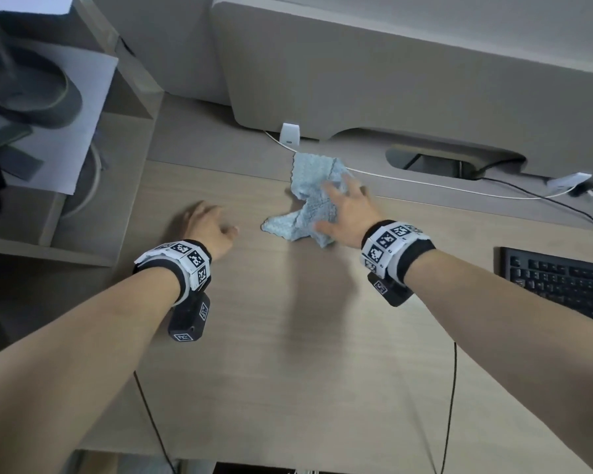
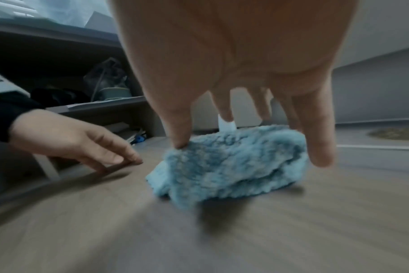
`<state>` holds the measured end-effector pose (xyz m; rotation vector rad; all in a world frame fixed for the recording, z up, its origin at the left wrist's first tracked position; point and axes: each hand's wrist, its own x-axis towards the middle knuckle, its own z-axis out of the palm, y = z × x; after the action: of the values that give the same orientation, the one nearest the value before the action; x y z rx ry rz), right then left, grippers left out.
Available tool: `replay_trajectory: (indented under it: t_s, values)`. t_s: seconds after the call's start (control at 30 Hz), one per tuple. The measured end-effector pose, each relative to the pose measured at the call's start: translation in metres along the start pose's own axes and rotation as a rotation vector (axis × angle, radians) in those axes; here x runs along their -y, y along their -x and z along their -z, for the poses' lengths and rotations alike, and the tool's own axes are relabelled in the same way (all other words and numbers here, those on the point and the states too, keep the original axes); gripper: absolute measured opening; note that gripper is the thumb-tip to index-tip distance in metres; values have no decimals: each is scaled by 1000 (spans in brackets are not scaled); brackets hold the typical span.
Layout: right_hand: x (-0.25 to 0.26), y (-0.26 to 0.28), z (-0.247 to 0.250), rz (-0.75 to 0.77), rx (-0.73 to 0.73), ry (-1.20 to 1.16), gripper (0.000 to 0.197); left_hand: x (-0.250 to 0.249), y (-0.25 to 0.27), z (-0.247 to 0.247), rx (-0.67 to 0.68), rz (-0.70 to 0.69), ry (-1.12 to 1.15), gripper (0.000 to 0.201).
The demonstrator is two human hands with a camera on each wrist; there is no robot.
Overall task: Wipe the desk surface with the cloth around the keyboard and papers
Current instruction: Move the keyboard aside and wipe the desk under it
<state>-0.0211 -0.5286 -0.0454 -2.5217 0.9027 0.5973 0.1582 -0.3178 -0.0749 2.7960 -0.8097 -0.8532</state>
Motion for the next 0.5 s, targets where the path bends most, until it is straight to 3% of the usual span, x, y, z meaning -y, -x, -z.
replay_trajectory:
  t_s: [0.07, 0.13, 0.23, 0.37, 0.43, 0.5]
  values:
    - [21, -5, -25, 30, 116, 102, 83, 6, 0, 3, -10, 25, -11, 60]
    - [36, -7, -49, 69, 121, 167, 77, 9, -1, 7, -18, 35, -23, 60]
    - [22, -17, -45, 71, 4, 166, 61, 10, -4, 13, -42, 41, -20, 60]
    - [-39, -32, -18, -201, -96, 93, 60, 23, -11, 15, -69, 32, -39, 62]
    - [-39, -43, -13, -244, -136, 113, 62, 29, -13, 14, -53, 41, -74, 64]
    - [-12, -55, -18, -181, -145, 138, 63, 30, -15, 10, -53, 31, -113, 64]
